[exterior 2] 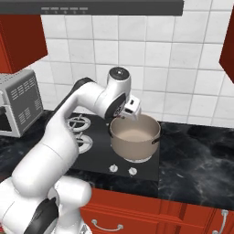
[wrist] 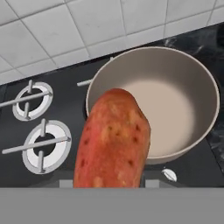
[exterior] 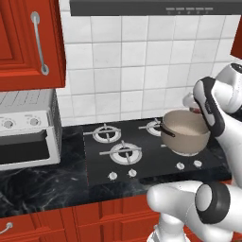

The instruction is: Turn on the burner for the pot on the stove. Wait thirty seconds for the pot to heat up. Then add the sweet potato to the pot.

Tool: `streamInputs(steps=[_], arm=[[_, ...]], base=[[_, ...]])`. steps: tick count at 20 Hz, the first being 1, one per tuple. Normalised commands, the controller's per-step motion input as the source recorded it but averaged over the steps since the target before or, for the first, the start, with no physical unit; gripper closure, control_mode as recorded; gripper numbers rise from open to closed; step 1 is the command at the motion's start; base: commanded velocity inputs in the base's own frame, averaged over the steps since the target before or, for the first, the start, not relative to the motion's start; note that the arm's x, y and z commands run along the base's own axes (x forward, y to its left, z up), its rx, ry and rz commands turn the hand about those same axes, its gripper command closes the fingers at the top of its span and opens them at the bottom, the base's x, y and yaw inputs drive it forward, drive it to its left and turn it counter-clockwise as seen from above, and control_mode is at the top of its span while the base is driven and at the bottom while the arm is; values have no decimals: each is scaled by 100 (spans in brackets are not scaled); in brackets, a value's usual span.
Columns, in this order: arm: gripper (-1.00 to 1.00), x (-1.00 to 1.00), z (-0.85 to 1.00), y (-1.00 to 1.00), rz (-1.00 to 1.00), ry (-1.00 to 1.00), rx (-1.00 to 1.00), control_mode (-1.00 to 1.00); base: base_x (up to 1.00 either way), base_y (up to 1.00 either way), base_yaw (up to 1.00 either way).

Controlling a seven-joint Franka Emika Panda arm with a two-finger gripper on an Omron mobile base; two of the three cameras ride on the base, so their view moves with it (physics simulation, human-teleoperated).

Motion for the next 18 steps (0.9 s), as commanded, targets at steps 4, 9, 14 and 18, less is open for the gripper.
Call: streamInputs(steps=[4,9,14,18], arm=[[100,25,-51,-19,11,0,0,-100],[100,34,-47,-8,10,-2,-1,-100],[100,31,-38,0,5,0,-1,-100],[100,33,-26,-6,2,1,0,-100]], base=[[0,0,0],[0,0,0],[0,0,0],[0,0,0]])
